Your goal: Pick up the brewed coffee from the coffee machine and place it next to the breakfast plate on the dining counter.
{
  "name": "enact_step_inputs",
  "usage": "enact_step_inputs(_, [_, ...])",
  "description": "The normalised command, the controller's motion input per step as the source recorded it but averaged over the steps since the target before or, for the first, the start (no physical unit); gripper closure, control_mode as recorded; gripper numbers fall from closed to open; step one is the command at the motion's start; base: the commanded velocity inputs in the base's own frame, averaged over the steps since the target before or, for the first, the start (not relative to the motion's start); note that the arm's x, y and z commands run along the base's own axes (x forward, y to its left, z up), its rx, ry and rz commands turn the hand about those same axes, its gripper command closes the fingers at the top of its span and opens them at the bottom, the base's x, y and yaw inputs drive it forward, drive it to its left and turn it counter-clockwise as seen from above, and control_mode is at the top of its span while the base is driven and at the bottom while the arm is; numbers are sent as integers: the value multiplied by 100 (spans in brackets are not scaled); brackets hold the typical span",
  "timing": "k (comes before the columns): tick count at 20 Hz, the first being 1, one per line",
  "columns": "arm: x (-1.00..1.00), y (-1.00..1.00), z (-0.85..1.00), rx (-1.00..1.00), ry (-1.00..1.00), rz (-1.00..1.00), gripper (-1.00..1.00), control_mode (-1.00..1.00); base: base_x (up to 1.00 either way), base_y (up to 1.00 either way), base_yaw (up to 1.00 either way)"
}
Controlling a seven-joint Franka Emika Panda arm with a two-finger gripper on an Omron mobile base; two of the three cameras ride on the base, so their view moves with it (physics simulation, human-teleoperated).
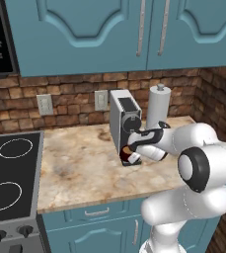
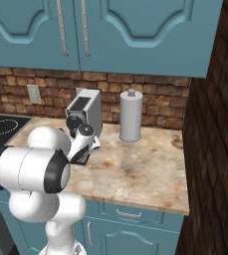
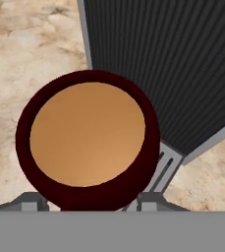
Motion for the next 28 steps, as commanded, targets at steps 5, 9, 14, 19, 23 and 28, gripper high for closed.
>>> enact_step_inputs(5, [0,0,0,0,0,0,100,-100,0,0,0])
enact_step_inputs(9, [-23,0,19,0,0,0,100,-100,0,0,0])
enact_step_inputs(14, [-36,0,52,0,0,2,100,-100,0,0,0])
enact_step_inputs(19, [-34,0,69,0,0,4,100,-100,0,0,0])
enact_step_inputs(23, [-57,0,47,-5,0,6,100,-100,0,0,0])
enact_step_inputs(28, [-82,-6,33,-4,-2,7,100,-100,0,0,0])
